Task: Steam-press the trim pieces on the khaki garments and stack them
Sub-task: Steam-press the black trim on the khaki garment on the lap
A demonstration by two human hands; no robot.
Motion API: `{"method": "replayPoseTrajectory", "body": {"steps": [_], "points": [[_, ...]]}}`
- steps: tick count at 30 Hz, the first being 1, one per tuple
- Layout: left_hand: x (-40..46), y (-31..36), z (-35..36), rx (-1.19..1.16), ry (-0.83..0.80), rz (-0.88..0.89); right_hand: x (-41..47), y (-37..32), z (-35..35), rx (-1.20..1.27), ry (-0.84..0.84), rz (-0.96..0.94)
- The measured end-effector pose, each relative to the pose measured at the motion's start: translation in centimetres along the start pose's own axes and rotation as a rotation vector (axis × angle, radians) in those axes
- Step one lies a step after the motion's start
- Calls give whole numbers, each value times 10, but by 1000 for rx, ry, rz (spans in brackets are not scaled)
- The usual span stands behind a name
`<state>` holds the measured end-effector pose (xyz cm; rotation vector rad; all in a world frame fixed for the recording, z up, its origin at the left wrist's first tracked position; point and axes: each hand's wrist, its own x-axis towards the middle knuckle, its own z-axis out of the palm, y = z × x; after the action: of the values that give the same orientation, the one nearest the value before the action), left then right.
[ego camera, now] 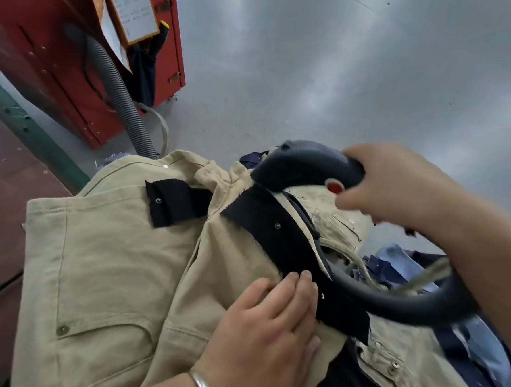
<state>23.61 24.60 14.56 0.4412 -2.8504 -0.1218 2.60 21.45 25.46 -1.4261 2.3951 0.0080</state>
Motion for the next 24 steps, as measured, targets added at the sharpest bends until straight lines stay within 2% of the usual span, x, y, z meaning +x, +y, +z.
{"method": "replayPoseTrajectory", "body": {"steps": [3, 6, 9, 15, 20, 24], "points": [[0, 0, 2, -17, 3, -16, 24, 2, -12, 186, 44, 64], [-3, 0, 4, -30, 29, -13, 15, 21, -35, 269, 109, 86], [-4, 0, 6, -29, 45, -4, -24, 31, -42, 219, 104, 56], [-3, 0, 12, 13, 134, 3, -90, 45, -18, 143, -53, 104], [-3, 0, 15, 1, 168, -4, -88, 34, 6, -14, -87, 78], [-3, -1, 16, -10, 165, -6, -60, 18, 7, -8, -80, 39]]}}
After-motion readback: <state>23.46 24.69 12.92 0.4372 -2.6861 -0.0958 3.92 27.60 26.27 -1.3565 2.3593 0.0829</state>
